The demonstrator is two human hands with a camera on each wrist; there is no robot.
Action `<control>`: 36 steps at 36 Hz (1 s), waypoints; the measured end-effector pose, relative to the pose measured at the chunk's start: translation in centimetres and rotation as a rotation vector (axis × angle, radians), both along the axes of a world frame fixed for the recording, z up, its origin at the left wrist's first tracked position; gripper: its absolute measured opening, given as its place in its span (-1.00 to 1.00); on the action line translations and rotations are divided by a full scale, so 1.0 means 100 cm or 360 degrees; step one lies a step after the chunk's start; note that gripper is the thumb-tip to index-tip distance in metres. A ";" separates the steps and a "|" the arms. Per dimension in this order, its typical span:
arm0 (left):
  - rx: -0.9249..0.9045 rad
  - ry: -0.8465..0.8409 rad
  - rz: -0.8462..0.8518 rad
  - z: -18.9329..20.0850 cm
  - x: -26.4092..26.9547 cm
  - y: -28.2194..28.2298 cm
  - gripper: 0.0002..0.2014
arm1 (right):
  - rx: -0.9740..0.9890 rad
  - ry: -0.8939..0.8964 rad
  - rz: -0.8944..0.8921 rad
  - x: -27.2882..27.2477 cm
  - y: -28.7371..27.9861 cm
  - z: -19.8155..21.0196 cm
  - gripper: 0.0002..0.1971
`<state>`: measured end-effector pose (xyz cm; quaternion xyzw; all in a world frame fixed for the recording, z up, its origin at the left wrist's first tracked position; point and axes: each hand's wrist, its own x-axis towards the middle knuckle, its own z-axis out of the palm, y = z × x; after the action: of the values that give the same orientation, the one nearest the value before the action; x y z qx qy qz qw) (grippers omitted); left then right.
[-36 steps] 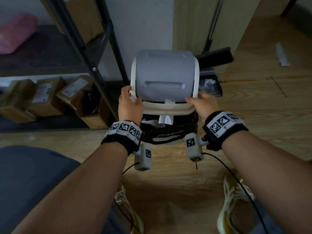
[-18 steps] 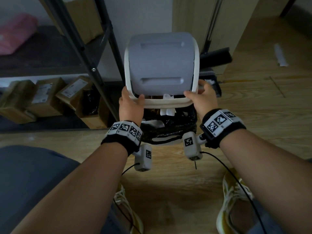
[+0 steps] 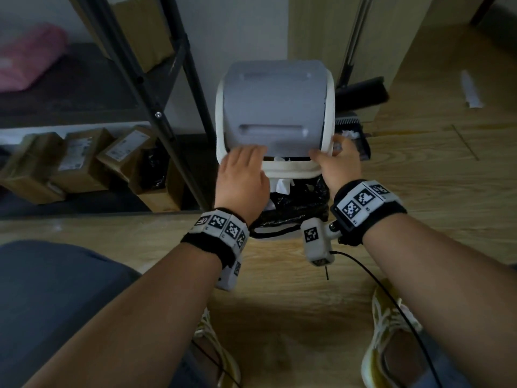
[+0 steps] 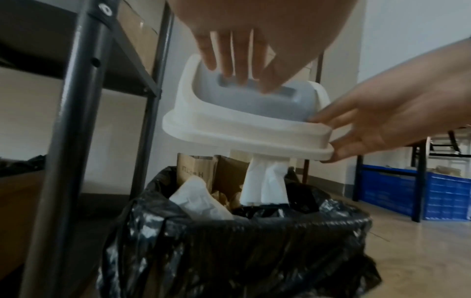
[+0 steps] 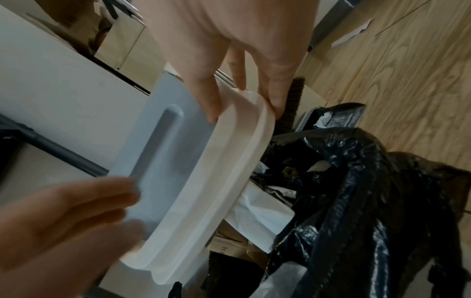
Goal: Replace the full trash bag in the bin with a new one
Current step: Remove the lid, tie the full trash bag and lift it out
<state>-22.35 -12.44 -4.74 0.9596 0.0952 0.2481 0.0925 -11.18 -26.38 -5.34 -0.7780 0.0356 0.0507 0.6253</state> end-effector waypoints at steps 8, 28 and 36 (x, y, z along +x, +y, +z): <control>0.0236 0.0443 -0.0192 -0.001 0.010 -0.008 -0.43 | -0.0032 0.0035 0.0031 -0.003 0.000 0.002 -0.39; 0.0092 -0.0136 0.0236 0.005 0.003 0.006 -0.51 | 0.0033 0.0027 -0.0008 -0.002 -0.015 0.014 -0.51; -0.0550 -0.0099 0.0295 0.020 0.020 -0.014 -0.42 | 0.0024 0.0056 -0.0069 0.010 -0.056 0.026 -0.57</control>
<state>-20.34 -13.79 -2.78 0.9085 0.2214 0.2651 0.2353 -10.21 -31.93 -2.71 -0.7712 0.0630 0.0512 0.6314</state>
